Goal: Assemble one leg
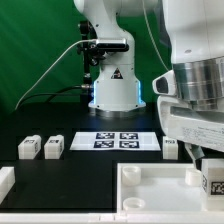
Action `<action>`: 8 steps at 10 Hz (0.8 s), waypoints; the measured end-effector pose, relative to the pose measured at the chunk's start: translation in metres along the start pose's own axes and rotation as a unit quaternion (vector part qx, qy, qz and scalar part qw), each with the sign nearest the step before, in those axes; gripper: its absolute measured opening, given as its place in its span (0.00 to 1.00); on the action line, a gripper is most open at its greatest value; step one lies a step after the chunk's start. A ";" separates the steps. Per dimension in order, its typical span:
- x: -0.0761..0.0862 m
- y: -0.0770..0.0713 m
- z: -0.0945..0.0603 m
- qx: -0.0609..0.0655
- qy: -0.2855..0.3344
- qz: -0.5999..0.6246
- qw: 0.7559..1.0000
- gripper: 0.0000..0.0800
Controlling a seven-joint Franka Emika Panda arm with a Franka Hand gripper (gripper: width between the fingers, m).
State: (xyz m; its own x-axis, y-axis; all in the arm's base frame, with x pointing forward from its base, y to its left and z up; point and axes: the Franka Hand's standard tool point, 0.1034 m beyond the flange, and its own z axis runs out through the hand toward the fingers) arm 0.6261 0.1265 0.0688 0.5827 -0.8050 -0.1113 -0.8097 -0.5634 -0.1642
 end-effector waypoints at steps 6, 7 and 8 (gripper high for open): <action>0.008 0.001 -0.006 -0.044 0.002 -0.352 0.935 0.80; 0.008 0.001 -0.006 -0.044 0.003 -0.340 0.940 0.80; 0.008 0.001 -0.006 -0.043 0.003 -0.317 0.948 0.57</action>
Offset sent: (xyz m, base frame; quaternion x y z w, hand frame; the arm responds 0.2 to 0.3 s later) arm 0.0111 -0.0020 0.0081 -0.0619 -0.0259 -0.5080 0.8587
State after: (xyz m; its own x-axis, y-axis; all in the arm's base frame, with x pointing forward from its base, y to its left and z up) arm 0.6296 0.1189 0.0734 0.9535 -0.3011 -0.0113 -0.3004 -0.9468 -0.1158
